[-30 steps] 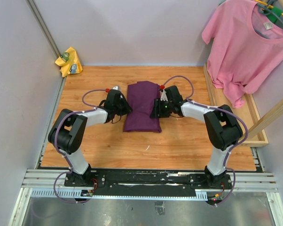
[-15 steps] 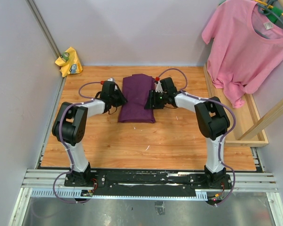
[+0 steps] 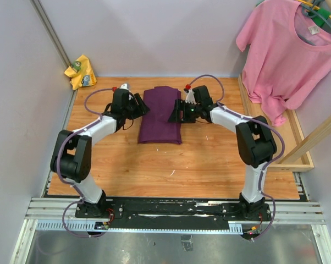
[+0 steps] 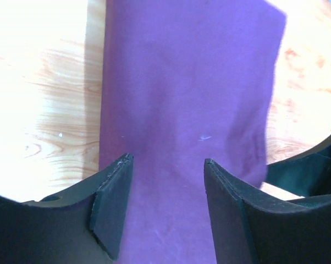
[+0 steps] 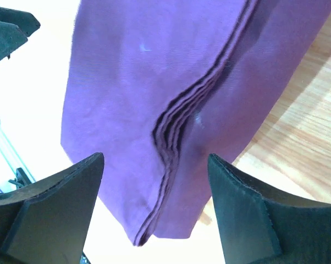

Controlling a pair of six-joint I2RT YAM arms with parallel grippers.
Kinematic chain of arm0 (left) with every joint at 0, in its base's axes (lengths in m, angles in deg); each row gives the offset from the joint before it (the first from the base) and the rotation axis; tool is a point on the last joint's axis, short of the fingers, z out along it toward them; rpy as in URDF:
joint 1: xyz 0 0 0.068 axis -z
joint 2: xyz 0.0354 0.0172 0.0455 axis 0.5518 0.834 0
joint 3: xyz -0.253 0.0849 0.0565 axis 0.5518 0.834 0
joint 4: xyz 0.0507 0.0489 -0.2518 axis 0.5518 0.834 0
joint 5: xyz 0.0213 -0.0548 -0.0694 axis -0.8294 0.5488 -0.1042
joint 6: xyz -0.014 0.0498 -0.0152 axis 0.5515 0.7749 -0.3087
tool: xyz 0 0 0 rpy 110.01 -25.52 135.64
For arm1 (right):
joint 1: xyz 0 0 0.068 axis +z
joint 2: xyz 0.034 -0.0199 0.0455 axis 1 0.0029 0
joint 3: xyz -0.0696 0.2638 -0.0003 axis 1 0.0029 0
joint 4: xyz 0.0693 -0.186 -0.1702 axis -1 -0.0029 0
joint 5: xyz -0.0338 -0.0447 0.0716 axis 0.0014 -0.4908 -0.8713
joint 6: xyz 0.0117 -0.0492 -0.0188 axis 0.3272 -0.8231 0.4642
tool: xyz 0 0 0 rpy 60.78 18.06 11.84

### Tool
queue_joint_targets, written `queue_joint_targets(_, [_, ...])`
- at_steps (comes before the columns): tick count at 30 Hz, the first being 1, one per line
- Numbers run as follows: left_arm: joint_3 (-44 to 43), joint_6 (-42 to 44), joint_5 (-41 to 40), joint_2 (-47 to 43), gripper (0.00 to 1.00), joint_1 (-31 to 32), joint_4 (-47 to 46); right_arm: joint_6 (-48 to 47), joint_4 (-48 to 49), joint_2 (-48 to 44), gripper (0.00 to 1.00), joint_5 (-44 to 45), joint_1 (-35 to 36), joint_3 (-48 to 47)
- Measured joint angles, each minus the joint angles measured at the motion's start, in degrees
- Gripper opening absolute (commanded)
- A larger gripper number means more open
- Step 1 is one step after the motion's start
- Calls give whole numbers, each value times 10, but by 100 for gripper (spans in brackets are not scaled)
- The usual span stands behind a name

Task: Open and lay out the surgical kit
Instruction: Move the surgical kit at the center of the board.

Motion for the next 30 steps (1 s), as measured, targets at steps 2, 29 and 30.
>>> queue_joint_targets(2, [0,6,-7,-28,64,0,9,0,-1,-28,83,-1,-2,6])
queue_joint_targets(29, [-135,90,-269,-5,76,297,252,29,-28,-474,76,16,-98,359])
queue_joint_targets(30, [-144,90,-279,10,76,302,257,29,-29,-481,76,14,-101,363])
